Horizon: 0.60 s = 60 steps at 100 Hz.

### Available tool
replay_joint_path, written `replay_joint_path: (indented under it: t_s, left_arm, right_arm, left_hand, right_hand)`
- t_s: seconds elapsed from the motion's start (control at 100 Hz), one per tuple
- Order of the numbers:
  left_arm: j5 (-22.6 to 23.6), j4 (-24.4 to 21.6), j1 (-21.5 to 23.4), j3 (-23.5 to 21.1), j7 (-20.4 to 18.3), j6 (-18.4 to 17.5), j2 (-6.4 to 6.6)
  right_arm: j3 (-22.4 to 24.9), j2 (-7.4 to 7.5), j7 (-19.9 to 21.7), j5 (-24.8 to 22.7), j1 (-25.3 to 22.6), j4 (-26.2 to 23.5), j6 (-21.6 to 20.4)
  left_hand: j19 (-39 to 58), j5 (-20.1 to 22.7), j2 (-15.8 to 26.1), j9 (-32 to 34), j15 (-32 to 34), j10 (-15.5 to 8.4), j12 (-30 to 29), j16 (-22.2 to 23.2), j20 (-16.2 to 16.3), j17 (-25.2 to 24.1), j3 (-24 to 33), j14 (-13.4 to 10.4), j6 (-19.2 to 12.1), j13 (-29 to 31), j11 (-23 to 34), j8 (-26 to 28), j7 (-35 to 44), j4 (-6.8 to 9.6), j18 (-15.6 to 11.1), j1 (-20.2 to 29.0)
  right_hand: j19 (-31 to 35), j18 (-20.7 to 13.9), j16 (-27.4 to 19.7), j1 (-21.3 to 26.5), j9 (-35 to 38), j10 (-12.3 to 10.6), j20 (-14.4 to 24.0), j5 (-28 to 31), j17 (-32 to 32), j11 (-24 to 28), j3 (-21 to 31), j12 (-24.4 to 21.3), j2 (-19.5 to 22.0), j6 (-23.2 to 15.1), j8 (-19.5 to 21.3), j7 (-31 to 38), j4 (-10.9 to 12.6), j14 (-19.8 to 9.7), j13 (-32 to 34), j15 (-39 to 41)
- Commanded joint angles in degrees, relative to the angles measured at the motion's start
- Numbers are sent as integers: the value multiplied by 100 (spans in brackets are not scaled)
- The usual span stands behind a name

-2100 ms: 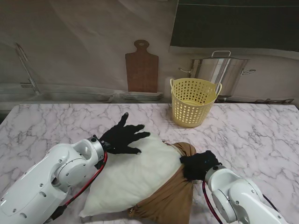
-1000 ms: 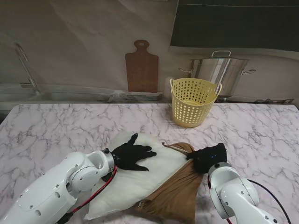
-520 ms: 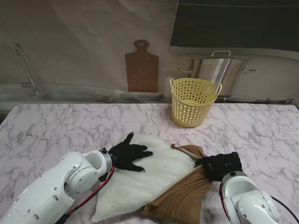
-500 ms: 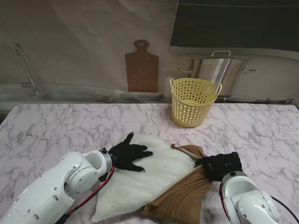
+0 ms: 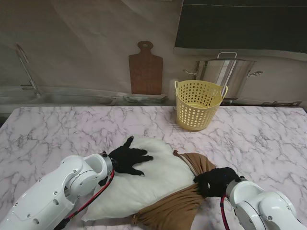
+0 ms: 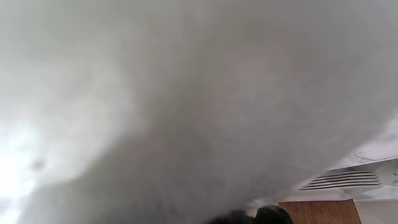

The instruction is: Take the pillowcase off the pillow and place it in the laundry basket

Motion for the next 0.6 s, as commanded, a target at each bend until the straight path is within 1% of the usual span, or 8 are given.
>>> replay_joint_path:
  t_s: [0.0,0.12,0.2,0.3,0.39,0.47,0.54,0.59]
  left_arm:
    - [51,370,72,-50,-220,47,165]
    - [-32,360,85,-72,-145,-65,159]
    - [-64,343,87,-61,-83,-74,150]
    - [-80,326,70,-34,-28,-96,142]
    - [-109,308,60,-17,-10,-103,138]
    - [-125,289,61,-11,1,-133,137]
    - [-136,273,65,-11,-5,-153,138]
    - [-135,271,68,-10,8,-157,137]
  right_arm:
    - [84,1,-498,-217,-211,172,-46]
    - [169,-82,-2011,102,-326,370,53]
    - [172,-133,-2673,243,-271,499,69]
    - [111,-160,-2842,386,-112,556,233]
    - [-45,-156,-2663,362,94,594,520]
    - [-297,-155,-2547,431,339,705,896]
    - [-554,-168,-2653,493,584,878,1220]
    - [-740,-178,-2706,609,755,982,1443]
  left_hand:
    - [7918,302,-411,144,502,544,65,117,-45,-58,110,1370,881,268,111,121,515,39,17,623]
    - [7903,219,-435,85,495,501,59,114,-59,-68,102,1363,765,247,95,118,494,38,9,560]
    - [7899,187,-449,60,494,493,59,113,-64,-68,107,1361,739,241,95,122,490,40,11,542]
    - [7901,175,-447,48,495,494,60,114,-64,-67,116,1352,724,240,100,129,492,41,7,525]
    - [7899,171,-442,45,492,500,60,114,-66,-69,121,1349,723,234,102,134,494,41,-1,523]
    - [7902,174,-432,57,495,491,61,115,-65,-66,126,1351,716,240,110,138,498,42,-1,526]
    - [7901,176,-435,58,496,496,61,115,-66,-64,123,1344,703,246,111,141,499,40,-1,524]
    - [7899,177,-431,54,494,495,60,114,-67,-63,126,1355,712,241,110,143,500,40,-1,527]
  right_hand:
    - [-177,225,-214,-314,-715,248,-2,824,-257,-639,-35,-218,-72,223,320,867,79,86,-518,-663]
    - [-325,371,-399,-576,-1506,404,85,1025,-518,-1076,216,-533,-382,389,641,1080,37,167,-1181,-1240]
    - [-388,423,-507,-720,-1699,414,100,933,-593,-1114,327,-631,-583,559,667,977,11,188,-1363,-1418]
    - [-482,507,-665,-929,-2139,502,108,213,-706,-1238,551,-829,-774,984,520,402,-34,269,-1601,-1648]
    - [-646,728,-830,-1135,-2486,731,76,-686,-806,-1563,634,-1267,-792,1443,191,-411,-61,376,-1664,-1856]
    - [-904,1145,-1102,-1364,-2973,1061,-11,-1450,-972,-1925,663,-1804,-780,1814,10,-1073,-97,693,-1889,-2243]
    - [-1121,1506,-1415,-1659,-3198,1392,-154,-1580,-1109,-2131,648,-2302,-613,2065,66,-1320,-154,1002,-2099,-2593]
    - [-1249,1676,-1561,-1902,-3364,1578,-244,-1597,-1263,-2238,541,-2435,-325,2237,87,-1367,-199,1193,-2296,-2776]
